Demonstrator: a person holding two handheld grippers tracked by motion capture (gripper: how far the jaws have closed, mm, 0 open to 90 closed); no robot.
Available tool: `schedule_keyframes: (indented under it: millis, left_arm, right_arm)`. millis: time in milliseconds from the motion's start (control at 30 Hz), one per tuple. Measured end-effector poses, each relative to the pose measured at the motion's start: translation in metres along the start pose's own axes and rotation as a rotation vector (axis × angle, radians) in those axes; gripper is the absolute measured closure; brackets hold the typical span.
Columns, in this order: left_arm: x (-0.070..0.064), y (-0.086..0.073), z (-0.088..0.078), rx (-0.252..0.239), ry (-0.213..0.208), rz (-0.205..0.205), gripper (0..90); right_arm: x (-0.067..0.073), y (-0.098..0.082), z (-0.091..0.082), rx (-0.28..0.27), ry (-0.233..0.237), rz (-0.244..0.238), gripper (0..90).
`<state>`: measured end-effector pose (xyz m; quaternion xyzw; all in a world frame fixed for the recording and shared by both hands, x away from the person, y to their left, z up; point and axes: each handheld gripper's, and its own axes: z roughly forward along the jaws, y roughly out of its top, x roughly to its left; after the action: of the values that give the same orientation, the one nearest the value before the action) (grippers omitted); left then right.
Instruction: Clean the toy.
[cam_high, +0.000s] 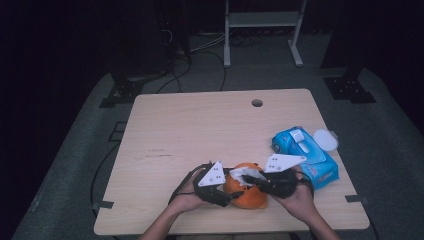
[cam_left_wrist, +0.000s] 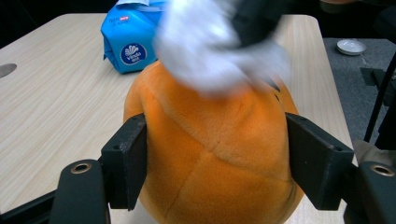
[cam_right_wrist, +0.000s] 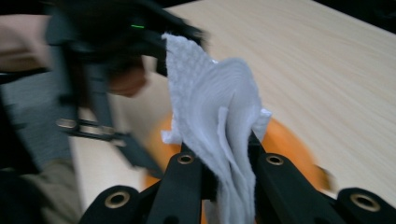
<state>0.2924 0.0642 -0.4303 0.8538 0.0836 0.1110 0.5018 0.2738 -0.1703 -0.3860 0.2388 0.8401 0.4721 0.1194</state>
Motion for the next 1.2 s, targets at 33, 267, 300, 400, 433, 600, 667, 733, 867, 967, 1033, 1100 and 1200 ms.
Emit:
schedule_keyframes:
  millis: [33, 267, 300, 400, 433, 600, 667, 733, 867, 967, 1033, 1100, 1200]
  left_arm:
    - [0.001, -0.001, 0.0, -0.004, -0.003, -0.01, 27.9]
    - [0.008, 0.003, 0.003, -0.029, -0.035, -0.168, 12.6]
    - [0.007, 0.002, 0.003, -0.021, -0.031, -0.153, 14.5]
    - [0.001, 0.001, 0.001, 0.009, -0.02, -0.075, 21.5]
    - [0.0, 0.001, 0.0, 0.012, -0.017, -0.057, 23.5]
    - [0.0, -0.001, -0.001, 0.009, -0.012, -0.029, 27.5]
    - [0.001, -0.003, -0.002, 0.005, -0.02, -0.041, 27.1]
    - [0.004, 0.0, -0.002, -0.009, -0.037, -0.089, 21.4]
    - [0.004, 0.002, 0.001, -0.026, -0.04, -0.149, 18.2]
    - [0.0, 0.003, 0.001, -0.023, -0.021, -0.102, 26.2]
    - [-0.009, 0.007, 0.001, -0.01, -0.012, 0.007, 28.5]
    - [-0.01, 0.006, 0.0, -0.001, -0.013, 0.045, 30.0]
    - [-0.008, 0.002, -0.002, 0.0, -0.025, 0.052, 30.8]
  right_arm:
    - [-0.005, -0.003, -0.002, 0.004, -0.021, 0.013, 83.3]
    - [-0.014, -0.021, -0.002, 0.041, 0.0, 0.087, 83.4]
    - [-0.01, -0.019, -0.002, 0.042, 0.008, 0.078, 83.4]
    - [0.0, -0.013, 0.001, 0.042, 0.02, 0.053, 83.4]
    - [0.001, -0.011, 0.002, 0.038, 0.034, 0.05, 83.4]
    - [-0.001, -0.005, 0.002, 0.029, 0.03, 0.036, 83.3]
    - [-0.011, -0.01, 0.0, 0.044, -0.027, 0.044, 83.3]
    - [-0.019, -0.016, -0.001, 0.05, -0.021, 0.084, 83.4]
    - [-0.013, -0.017, -0.002, 0.054, -0.012, 0.08, 83.4]
    - [-0.007, -0.012, -0.003, 0.038, 0.011, 0.07, 83.4]
    - [0.002, -0.003, -0.001, 0.014, 0.04, 0.04, 83.3]
    - [0.004, 0.002, 0.0, 0.009, 0.024, 0.021, 83.3]
    - [-0.006, -0.002, -0.002, 0.028, -0.04, 0.012, 83.3]
